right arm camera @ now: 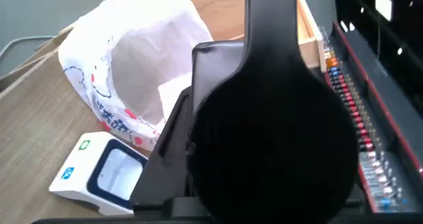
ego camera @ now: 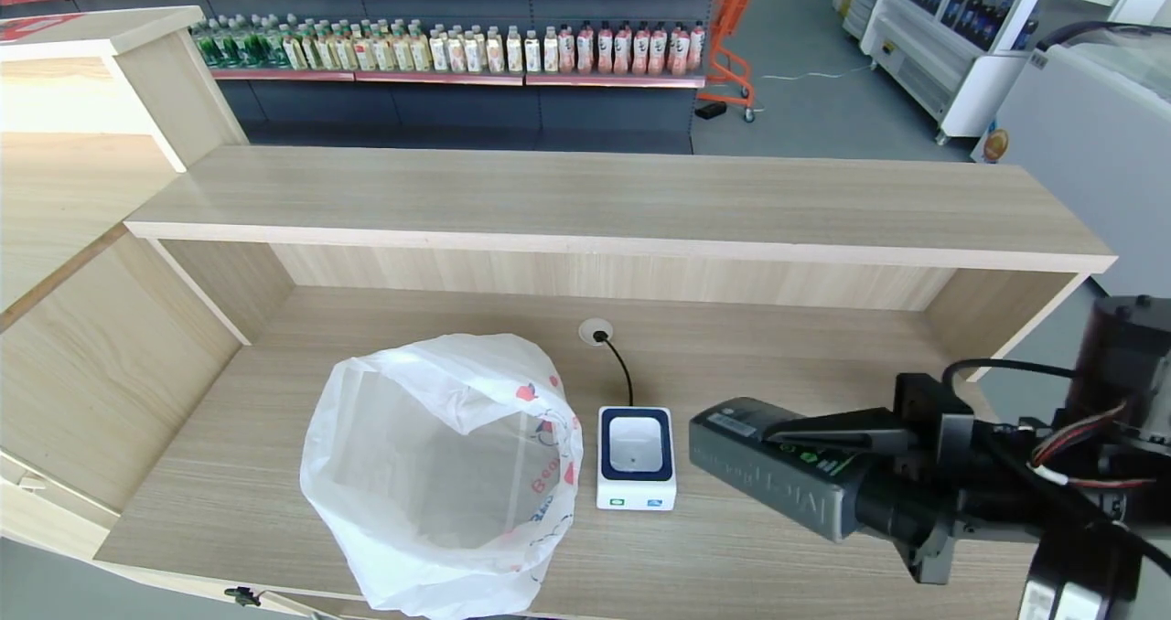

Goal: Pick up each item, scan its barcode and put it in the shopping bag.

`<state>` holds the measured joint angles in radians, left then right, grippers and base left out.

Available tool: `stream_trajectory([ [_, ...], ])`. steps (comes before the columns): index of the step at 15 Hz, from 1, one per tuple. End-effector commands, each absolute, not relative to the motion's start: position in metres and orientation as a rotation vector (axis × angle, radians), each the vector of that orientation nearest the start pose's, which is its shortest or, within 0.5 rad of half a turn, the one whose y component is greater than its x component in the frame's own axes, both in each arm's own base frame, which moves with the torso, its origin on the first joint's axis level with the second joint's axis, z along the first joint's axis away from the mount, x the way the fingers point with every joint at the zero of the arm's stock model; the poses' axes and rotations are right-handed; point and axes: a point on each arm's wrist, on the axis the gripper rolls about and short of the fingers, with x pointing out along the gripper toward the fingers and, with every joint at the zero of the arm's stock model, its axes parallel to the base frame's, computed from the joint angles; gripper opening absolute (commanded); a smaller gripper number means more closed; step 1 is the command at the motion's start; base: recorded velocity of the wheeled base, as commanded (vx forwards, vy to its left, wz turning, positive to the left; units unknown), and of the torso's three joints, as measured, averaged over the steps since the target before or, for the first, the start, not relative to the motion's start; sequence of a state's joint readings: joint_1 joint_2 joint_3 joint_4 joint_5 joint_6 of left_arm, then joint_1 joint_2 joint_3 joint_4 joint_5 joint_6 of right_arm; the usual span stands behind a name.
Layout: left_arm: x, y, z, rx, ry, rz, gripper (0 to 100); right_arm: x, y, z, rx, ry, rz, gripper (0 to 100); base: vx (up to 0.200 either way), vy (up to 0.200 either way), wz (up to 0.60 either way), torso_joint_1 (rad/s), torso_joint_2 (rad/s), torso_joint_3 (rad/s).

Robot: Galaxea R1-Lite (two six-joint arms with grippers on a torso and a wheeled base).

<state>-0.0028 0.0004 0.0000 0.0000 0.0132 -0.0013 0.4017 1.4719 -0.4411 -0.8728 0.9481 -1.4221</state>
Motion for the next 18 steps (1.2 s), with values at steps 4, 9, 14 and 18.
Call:
stream_trajectory([
  [4,-0.023,0.0,0.075,-0.003,0.0,0.011,100,0.153,0.033,0.19,-0.152,0.114,0.629,0,0.0,0.0,0.0,0.0,0.0,0.0],
  [9,-0.023,0.0,0.075,-0.002,0.0,0.011,100,0.169,0.041,0.165,0.432,0.448,0.545,0,0.0,0.0,0.0,0.0,0.0,0.0],
  [14,-0.023,0.0,0.075,-0.002,0.0,0.009,100,0.18,0.043,0.158,0.489,0.506,0.522,0,0.0,0.0,0.0,0.0,0.0,0.0],
  [18,-0.023,0.0,0.075,0.006,0.0,0.009,100,0.179,0.049,0.162,0.479,0.497,0.553,0,0.0,0.0,0.0,0.0,0.0,0.0],
])
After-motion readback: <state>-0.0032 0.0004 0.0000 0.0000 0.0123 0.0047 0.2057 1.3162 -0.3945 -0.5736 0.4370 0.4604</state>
